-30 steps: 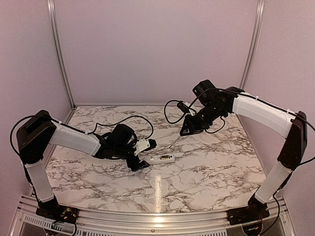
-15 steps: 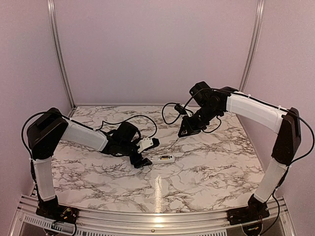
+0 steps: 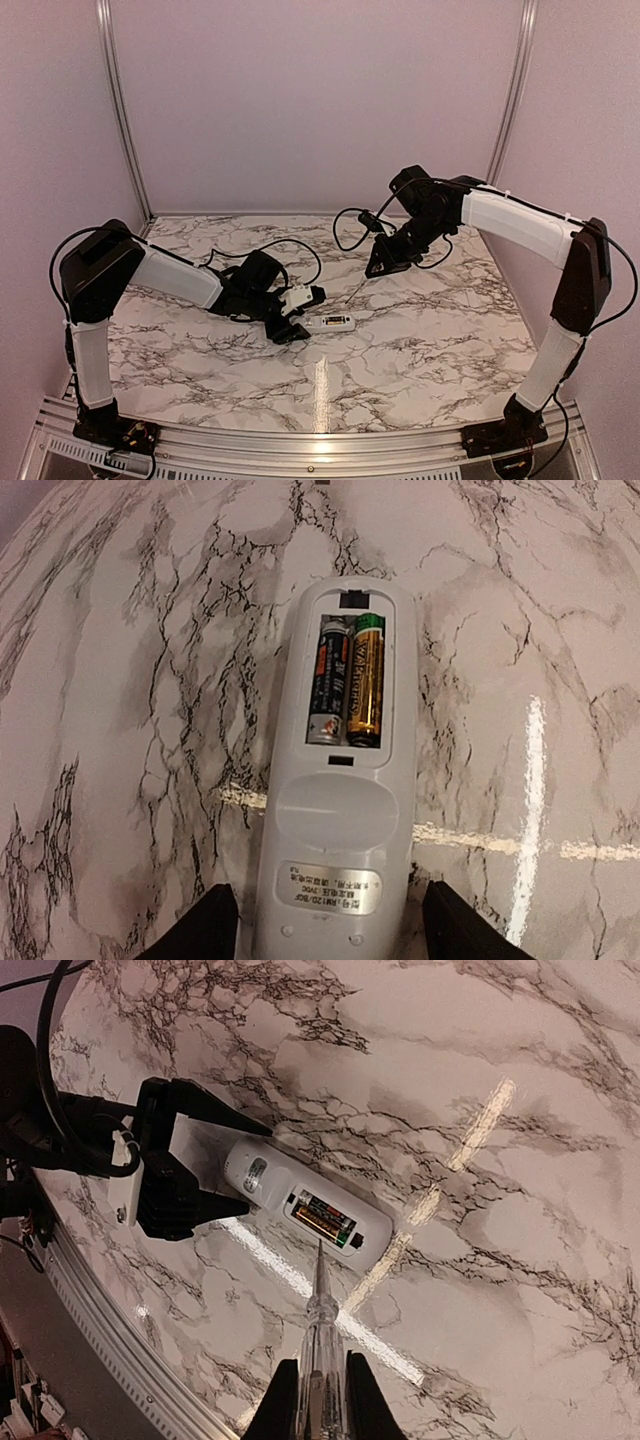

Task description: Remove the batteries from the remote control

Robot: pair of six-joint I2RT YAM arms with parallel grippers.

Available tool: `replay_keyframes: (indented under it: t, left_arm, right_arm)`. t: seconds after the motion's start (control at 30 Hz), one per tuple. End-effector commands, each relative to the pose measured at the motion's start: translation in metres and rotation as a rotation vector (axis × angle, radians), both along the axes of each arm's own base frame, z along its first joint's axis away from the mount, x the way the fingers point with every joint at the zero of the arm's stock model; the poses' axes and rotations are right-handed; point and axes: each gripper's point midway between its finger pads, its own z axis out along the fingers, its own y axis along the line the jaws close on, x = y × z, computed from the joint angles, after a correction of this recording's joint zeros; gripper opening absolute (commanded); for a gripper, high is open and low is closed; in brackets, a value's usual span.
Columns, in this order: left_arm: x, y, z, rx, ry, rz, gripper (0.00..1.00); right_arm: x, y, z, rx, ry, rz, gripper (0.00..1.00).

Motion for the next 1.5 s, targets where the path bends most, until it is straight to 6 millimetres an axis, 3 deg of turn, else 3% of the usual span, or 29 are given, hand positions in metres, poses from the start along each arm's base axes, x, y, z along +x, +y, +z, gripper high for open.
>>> replay_keyframes:
  t: [0.0, 0.1, 0.3, 0.67, 1.0, 1.27, 1.47]
  left_arm:
    - [-0.009, 0.009, -0.026, 0.058, 0.048, -0.003, 0.63]
    - [-0.011, 0.012, -0.024, 0.058, 0.050, 0.001, 0.54]
    - [-0.018, 0.013, -0.011, 0.036, 0.065, 0.016, 0.47]
    - [-0.052, 0.012, 0.007, 0.022, 0.069, 0.057, 0.46]
    - [-0.084, 0.009, 0.013, 0.009, 0.057, 0.092, 0.46]
    - [-0.083, 0.016, 0.010, 0.015, 0.004, 0.130, 0.46]
    - [-0.074, 0.023, 0.004, 0.041, -0.052, 0.159, 0.46]
  right_arm:
    - [0.007, 0.001, 0.012, 0.020, -0.024, 0.010, 0.00]
    - [0.005, 0.001, 0.013, 0.022, -0.026, 0.019, 0.00]
    - [0.001, -0.001, 0.015, 0.019, -0.029, 0.031, 0.00]
    - [-0.022, -0.004, 0.011, 0.031, -0.011, 0.095, 0.00]
    - [-0.062, 0.011, -0.008, -0.021, 0.033, 0.187, 0.00]
    - [-0.073, 0.018, -0.017, -0.041, 0.052, 0.192, 0.00]
    - [-0.067, 0.021, -0.020, -0.042, 0.053, 0.162, 0.00]
